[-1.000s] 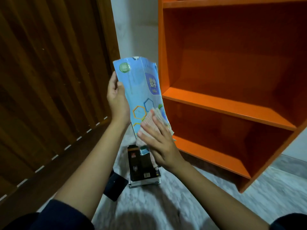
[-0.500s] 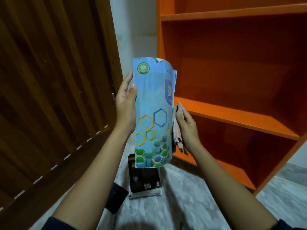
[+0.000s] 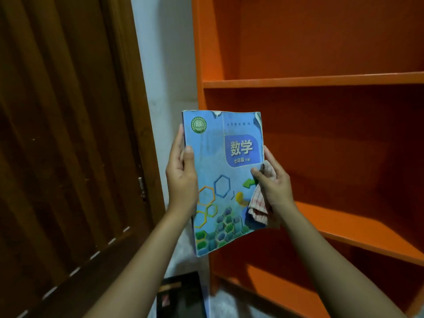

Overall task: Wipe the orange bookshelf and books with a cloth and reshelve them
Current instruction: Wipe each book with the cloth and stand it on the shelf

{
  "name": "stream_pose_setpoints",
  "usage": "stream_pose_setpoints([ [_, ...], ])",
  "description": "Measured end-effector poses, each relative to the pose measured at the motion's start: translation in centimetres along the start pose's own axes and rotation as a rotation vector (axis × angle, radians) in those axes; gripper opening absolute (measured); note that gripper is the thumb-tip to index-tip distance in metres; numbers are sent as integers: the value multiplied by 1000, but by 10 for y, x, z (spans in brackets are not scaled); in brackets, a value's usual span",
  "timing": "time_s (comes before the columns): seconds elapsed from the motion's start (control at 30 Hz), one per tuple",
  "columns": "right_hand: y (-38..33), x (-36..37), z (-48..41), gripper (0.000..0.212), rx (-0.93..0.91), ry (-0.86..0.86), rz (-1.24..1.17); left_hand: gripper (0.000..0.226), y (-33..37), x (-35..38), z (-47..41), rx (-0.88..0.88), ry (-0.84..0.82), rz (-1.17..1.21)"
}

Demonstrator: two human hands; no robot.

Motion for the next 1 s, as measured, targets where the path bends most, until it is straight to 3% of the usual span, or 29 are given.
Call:
stream_pose_setpoints([
  [0.17, 20, 3, -55, 58, -64, 91, 52, 40, -42, 27, -11, 139, 25, -81],
  [0.4, 73, 15, -94, 56, -107, 41, 12, 46, -101, 27, -39, 196, 77, -286],
  [0.57, 94, 18, -123, 61, -93, 51, 17, 53, -125, 25, -54, 305, -75, -371],
  [0.67, 102, 17, -137, 61, -95, 93, 125, 53, -134, 31, -59, 334, -50, -378],
  [1.0, 132, 47, -100, 43, -192, 136, 187, 48, -149, 42, -65, 410, 62, -413],
])
Point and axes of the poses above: each hand's wrist, its own z-axis away from the middle knuckle, its own x-axis out of the palm, y = z × x, the point moved 1 cm from there along -z, towards the middle knuckle, and after that the axes turned 5 degrees about y, right-handed, at the moved point
